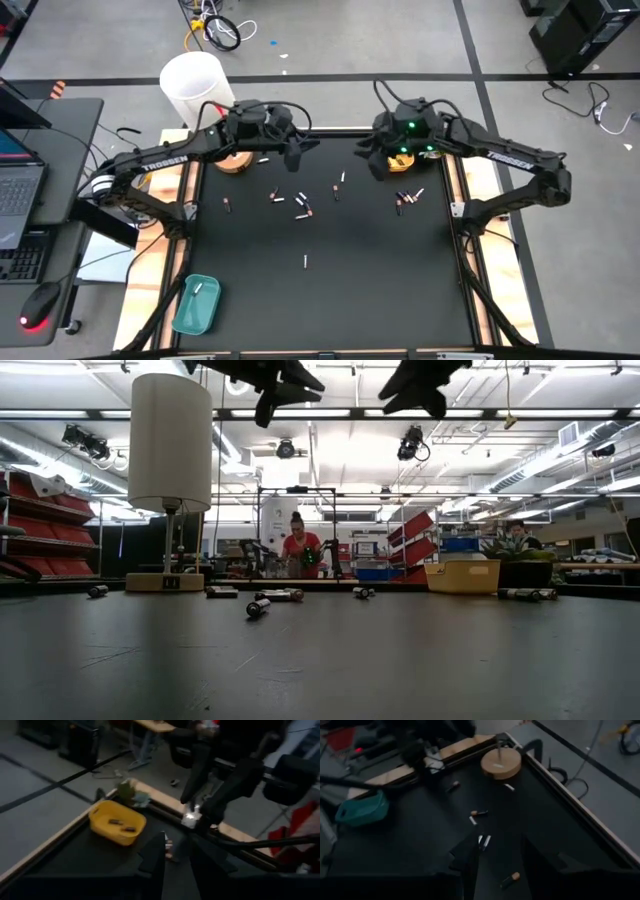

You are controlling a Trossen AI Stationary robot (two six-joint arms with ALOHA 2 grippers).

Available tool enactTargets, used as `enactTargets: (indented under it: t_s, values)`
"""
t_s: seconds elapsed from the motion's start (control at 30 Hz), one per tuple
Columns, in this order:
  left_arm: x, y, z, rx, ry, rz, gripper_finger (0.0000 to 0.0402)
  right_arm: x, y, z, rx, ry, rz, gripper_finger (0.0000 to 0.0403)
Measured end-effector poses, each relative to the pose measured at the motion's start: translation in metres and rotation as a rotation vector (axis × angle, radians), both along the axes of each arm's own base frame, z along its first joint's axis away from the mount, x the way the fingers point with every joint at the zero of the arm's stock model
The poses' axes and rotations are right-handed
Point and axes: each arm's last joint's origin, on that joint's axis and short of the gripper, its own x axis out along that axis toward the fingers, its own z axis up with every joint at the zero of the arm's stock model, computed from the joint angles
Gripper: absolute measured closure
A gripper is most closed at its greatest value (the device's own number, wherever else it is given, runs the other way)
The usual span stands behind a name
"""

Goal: Sort batteries
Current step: Put the black battery into the yellow bin

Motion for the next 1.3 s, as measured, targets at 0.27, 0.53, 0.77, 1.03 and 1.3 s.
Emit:
enactTargets:
  t_s: [0.27,0.53,0.77,1.03,1.3]
  values:
    - [0.003,0.002,-0.003,-0.002,0.005,0.0,0.0303,-0.014,0.005,0.01,-0.094,-0.02,0.118,0.027]
    - [0.003,0.002,-0.002,0.001,-0.001,-0.001,0.0303,-0.013,0.01,0.011,-0.052,-0.039,0.189,0.027]
    - [0.003,0.002,-0.001,0.013,-0.011,0.027,0.0303,-0.012,0.011,0.01,-0.044,-0.043,0.211,0.027]
    - [0.003,0.002,-0.001,0.014,-0.012,0.032,0.0303,-0.014,0.002,0.012,-0.031,-0.061,0.117,0.027]
    - [0.003,0.003,-0.001,0.014,-0.01,0.033,0.0303,-0.016,-0.004,0.012,-0.035,-0.044,-0.045,0.027]
